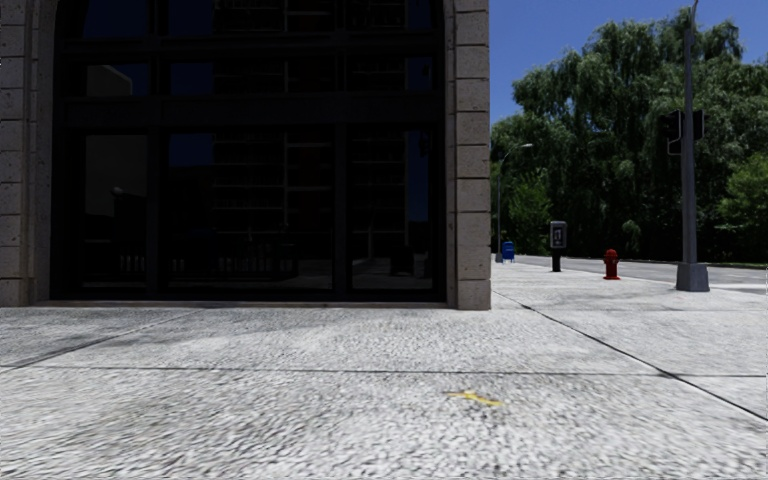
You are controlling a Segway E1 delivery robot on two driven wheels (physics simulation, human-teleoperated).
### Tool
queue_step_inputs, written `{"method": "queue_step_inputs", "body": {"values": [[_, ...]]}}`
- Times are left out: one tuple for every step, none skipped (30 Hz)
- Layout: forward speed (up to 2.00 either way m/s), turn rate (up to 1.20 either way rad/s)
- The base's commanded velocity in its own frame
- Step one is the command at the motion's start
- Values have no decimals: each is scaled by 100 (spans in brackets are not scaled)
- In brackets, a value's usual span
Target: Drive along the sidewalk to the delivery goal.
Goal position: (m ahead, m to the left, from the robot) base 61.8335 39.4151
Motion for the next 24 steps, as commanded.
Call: {"method": "queue_step_inputs", "body": {"values": [[155,0],[155,0],[155,-1],[155,-1],[155,-11],[155,-15],[155,-16],[155,-17],[155,-17],[155,-17],[155,-17],[155,-17],[155,-18],[155,-24],[155,-24],[155,-32],[155,-37],[155,-42],[155,-44],[155,-46],[155,-46],[155,-47],[155,-47],[155,-48]]}}
